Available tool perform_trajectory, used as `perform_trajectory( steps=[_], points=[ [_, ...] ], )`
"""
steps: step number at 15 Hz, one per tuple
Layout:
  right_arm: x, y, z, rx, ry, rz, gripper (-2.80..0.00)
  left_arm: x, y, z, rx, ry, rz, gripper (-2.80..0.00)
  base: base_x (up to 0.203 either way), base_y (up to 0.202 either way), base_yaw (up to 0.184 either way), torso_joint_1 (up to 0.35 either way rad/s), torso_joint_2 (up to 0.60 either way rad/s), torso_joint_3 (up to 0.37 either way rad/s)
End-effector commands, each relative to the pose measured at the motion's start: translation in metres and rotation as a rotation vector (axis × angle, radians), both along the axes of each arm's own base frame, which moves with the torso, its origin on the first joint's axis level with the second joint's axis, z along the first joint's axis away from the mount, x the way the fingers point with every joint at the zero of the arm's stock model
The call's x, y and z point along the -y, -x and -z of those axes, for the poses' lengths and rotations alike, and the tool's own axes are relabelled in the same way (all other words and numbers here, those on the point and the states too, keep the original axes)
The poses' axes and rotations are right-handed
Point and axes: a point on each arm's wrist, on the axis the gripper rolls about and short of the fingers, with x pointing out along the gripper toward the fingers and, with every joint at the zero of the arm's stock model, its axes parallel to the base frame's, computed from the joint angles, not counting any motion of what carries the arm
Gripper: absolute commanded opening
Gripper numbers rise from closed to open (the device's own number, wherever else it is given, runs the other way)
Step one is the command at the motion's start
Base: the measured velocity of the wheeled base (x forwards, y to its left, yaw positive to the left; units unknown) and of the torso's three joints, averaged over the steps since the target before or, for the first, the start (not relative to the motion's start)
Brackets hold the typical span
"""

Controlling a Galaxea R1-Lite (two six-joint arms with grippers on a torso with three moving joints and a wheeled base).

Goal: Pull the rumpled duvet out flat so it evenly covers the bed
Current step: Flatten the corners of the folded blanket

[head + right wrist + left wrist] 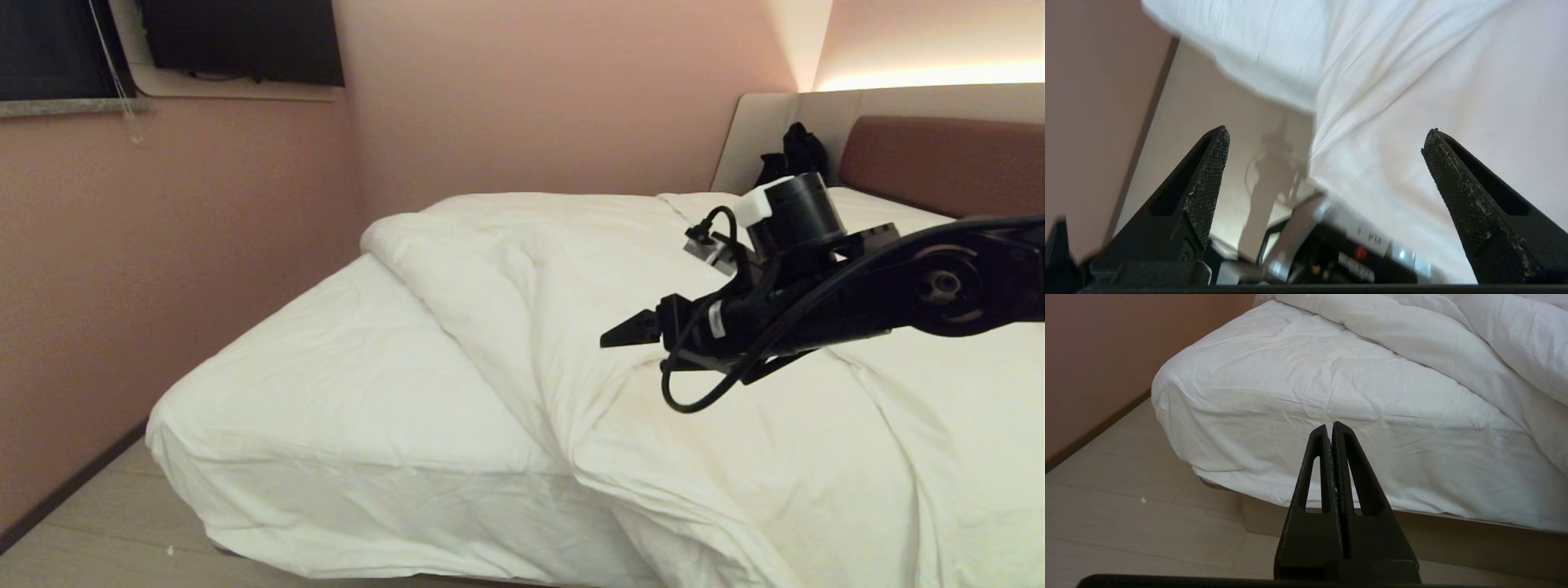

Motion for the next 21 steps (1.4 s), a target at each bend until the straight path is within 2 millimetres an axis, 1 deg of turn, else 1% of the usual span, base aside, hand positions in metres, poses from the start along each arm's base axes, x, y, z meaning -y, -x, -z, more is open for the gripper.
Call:
perform_trajectory(
  steps=[1,5,6,10,11,12,13,15,16,18,19,21],
  points=[
    [0.019,-0.022,-0.002,0.019,-0.017,0.072,0.0,0.0,0.0,0.0,0.0,0.001,0.0,-2.8,0.0,0.0,0.0,0.0,0.0,0.0],
    [0.029,-0.046,-0.004,0.04,-0.053,0.137,0.0,0.0,0.0,0.0,0.0,0.001,0.0,-2.8,0.0,0.0,0.0,0.0,0.0,0.0],
    [0.032,-0.051,-0.004,0.038,-0.062,0.153,-2.8,0.0,0.0,0.0,0.0,0.001,0.0,-2.8,0.0,0.0,0.0,0.0,0.0,0.0],
    [0.051,-0.08,0.001,0.028,-0.094,0.241,-2.8,0.0,0.0,0.0,0.0,0.001,0.0,-2.8,0.0,0.0,0.0,0.0,0.0,0.0],
    [0.054,-0.084,0.002,0.023,-0.104,0.256,-2.8,0.0,0.0,0.0,0.0,0.001,0.0,-2.8,0.0,0.0,0.0,0.0,0.0,0.0],
    [0.056,-0.09,0.005,0.016,-0.113,0.268,-2.8,0.0,0.0,0.0,0.0,0.001,0.0,-2.8,0.0,0.0,0.0,0.0,0.0,0.0],
    [0.059,-0.1,0.011,0.002,-0.129,0.28,-2.8,0.0,0.0,0.0,0.0,0.001,0.0,-2.8,0.0,0.0,0.0,0.0,0.0,0.0],
    [0.069,-0.11,0.012,-0.01,-0.166,0.3,-2.8,0.0,0.0,0.0,0.0,0.001,0.0,-2.8,0.0,0.0,0.0,0.0,0.0,0.0],
    [0.076,-0.119,0.015,-0.016,-0.187,0.314,-2.8,0.0,0.0,0.0,0.0,0.001,0.0,-2.8,0.0,0.0,0.0,0.0,0.0,0.0],
    [0.088,-0.137,0.024,-0.029,-0.208,0.337,-2.8,0.0,0.0,0.0,0.0,0.001,0.0,-2.8,0.0,0.0,0.0,0.0,0.0,0.0],
    [0.092,-0.14,0.026,-0.031,-0.215,0.345,-2.8,0.0,0.0,0.0,0.0,0.001,0.0,-2.8,0.0,0.0,0.0,0.0,0.0,0.0],
    [0.1,-0.154,0.043,-0.053,-0.216,0.369,-2.8,0.0,0.0,0.0,0.0,0.001,0.0,-2.8,0.0,0.0,0.0,0.0,0.0,0.0]
  ],
)
